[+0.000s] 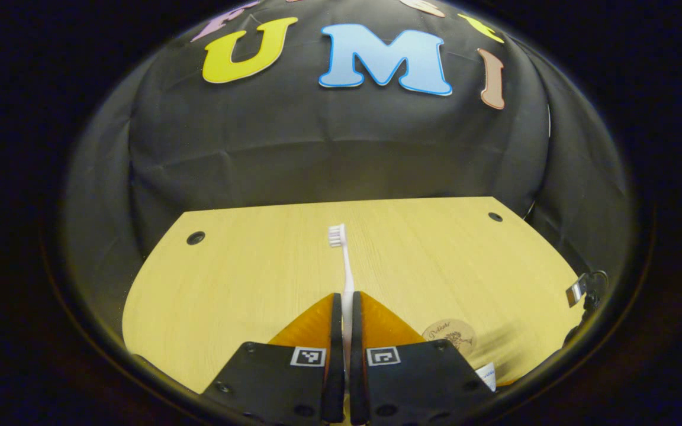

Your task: Put the toothbrush and toothpaste on the desktop into the cup, then pick up the cup and place it on the coaster on the desktop.

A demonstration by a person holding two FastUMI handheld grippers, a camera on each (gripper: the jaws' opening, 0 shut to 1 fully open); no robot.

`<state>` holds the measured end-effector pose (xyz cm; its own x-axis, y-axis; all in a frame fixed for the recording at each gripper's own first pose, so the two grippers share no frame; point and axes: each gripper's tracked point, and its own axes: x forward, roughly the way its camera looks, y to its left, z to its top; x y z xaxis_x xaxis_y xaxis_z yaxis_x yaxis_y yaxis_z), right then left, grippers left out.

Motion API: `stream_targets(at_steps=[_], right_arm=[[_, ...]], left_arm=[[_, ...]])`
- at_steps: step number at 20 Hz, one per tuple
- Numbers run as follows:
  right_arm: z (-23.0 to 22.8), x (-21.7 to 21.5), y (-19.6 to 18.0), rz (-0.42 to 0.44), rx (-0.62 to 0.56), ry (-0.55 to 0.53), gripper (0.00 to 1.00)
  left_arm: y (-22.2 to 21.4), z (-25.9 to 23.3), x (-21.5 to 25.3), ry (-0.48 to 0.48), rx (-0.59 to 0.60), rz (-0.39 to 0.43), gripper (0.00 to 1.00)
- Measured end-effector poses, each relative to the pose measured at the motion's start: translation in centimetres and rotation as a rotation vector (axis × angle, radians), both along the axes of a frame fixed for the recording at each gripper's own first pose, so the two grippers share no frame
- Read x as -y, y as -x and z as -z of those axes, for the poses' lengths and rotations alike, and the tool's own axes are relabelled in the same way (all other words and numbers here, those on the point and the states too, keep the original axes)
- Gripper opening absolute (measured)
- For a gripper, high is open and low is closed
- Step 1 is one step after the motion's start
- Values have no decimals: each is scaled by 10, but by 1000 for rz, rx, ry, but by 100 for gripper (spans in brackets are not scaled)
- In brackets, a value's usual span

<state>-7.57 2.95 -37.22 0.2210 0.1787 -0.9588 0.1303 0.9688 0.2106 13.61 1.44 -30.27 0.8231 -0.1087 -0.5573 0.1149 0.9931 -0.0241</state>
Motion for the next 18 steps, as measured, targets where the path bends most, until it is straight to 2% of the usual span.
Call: stream_targets(at_steps=[7, 8, 15, 18], right_arm=[[-46, -2, -44, 54, 127, -25, 7], [-56, -4, -52, 57, 154, -28, 7], [-123, -35, -111, 69, 314, -99, 7], [-142, -48, -125, 67, 354, -124, 7]], left_arm=[[21, 8, 1, 11, -46, 46, 14], [26, 9, -2, 7, -49, 46, 22], [60, 4, -27, 4, -66, 20, 22], [75, -3, -44, 9, -69, -7, 22]])
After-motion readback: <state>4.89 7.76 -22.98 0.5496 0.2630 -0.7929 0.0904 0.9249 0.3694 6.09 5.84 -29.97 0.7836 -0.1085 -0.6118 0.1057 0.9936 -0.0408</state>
